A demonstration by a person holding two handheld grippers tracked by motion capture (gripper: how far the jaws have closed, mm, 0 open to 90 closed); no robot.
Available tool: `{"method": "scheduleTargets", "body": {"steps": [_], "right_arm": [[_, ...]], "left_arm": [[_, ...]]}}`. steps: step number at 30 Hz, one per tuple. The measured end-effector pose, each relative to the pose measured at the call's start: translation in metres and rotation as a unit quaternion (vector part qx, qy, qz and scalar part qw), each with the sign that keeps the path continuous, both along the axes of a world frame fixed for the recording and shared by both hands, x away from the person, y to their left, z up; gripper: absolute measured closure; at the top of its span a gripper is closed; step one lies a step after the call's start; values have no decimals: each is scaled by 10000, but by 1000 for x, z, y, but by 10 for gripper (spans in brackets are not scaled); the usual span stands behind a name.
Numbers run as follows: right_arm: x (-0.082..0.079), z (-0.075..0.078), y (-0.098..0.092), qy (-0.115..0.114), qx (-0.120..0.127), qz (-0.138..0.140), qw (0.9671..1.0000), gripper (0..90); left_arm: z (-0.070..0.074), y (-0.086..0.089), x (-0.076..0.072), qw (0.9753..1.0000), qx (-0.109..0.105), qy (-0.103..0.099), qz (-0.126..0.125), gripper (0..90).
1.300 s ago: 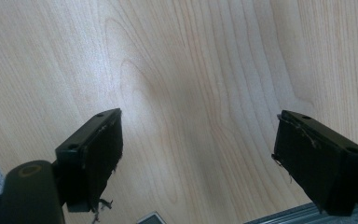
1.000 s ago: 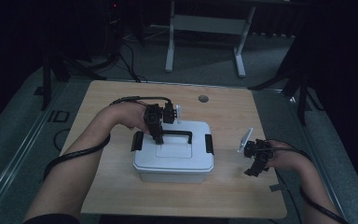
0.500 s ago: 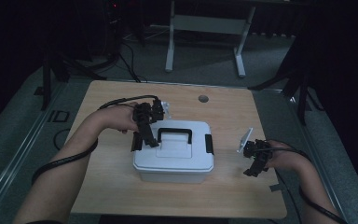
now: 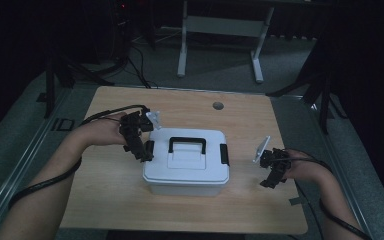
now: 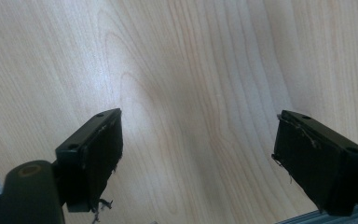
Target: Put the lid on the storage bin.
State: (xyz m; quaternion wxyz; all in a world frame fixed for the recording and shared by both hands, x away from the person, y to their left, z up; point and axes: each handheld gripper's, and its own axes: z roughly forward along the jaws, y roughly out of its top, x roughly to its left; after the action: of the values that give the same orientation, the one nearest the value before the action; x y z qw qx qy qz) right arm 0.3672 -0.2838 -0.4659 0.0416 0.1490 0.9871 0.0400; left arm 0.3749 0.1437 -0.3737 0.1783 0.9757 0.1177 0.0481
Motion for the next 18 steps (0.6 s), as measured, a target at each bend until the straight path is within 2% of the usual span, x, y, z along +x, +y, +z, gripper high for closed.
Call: {"method": "scheduleTargets", "body": {"steps": [3, 6, 8, 10, 14, 15, 18], "right_arm": [[0, 2, 0, -35, 42, -23, 10000, 152], [-1, 3, -1, -40, 51, -37, 10000, 152], [-1, 2, -1, -33, 48, -36, 10000, 152], [-1, 3, 0, -64, 55, -37, 10000, 152], [-1, 5, -1, -84, 68, -44, 9999, 152], [-1, 5, -1, -94, 72, -50, 9999, 152], [-1, 5, -2, -118, 66, -80, 9999, 152]], "left_arm": [[-2, 8, -3, 9999, -89, 58, 79, 27], [-8, 25, -8, 9997, -125, 115, 198, 27], [-8, 25, -8, 9997, -125, 115, 198, 27], [-16, 41, -13, 9994, -160, 149, 273, 27], [-20, 49, -19, 9993, -168, 80, 311, 27], [-22, 54, -23, 9991, -284, 22, 318, 27], [-25, 62, -29, 9984, -424, 61, 374, 27]]}}
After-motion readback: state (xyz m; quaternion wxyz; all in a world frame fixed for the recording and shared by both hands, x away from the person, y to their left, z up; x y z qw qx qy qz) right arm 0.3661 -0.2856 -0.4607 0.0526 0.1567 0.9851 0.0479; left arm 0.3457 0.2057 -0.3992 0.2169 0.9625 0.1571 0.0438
